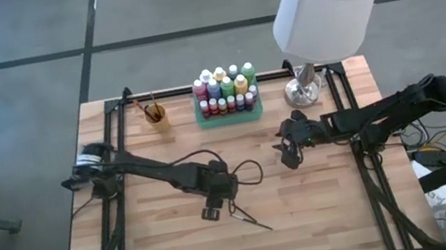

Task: Pick & Place Paint Supplies
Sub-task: Put the silver paintbrush into the orange cup

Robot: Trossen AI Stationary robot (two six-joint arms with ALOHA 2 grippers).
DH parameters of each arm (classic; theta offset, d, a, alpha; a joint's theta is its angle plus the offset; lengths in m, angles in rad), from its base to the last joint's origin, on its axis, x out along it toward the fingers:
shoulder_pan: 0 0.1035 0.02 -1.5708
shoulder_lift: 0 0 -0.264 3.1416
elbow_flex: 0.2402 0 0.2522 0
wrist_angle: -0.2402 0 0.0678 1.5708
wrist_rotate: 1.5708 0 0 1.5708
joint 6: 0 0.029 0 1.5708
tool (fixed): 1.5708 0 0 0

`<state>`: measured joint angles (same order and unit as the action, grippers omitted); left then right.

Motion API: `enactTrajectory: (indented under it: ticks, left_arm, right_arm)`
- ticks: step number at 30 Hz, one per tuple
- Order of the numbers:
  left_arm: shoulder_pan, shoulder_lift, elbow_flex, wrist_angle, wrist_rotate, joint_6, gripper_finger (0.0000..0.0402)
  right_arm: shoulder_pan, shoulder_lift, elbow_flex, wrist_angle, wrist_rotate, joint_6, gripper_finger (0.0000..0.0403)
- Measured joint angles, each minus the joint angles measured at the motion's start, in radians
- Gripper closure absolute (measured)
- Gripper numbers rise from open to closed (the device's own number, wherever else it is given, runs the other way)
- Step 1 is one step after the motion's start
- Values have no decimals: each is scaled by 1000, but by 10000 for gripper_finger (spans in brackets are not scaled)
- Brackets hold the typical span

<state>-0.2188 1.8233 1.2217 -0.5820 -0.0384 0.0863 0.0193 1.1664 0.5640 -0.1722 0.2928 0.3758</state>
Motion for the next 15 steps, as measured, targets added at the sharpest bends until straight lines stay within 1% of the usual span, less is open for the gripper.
enactTrajectory:
  ticks: [3,9,12,15]
  left_arm:
    - [1,28,0,10,23,7,234]
    - [1,92,5,16,28,13,234]
    - [1,102,5,16,28,15,235]
    - [1,102,5,16,28,15,247]
  right_arm:
    - [0,0,0,3,0,-1,198]
    - [0,0,0,6,0,-1,187]
    - [0,0,0,6,0,-1,184]
    - [0,0,0,6,0,-1,180]
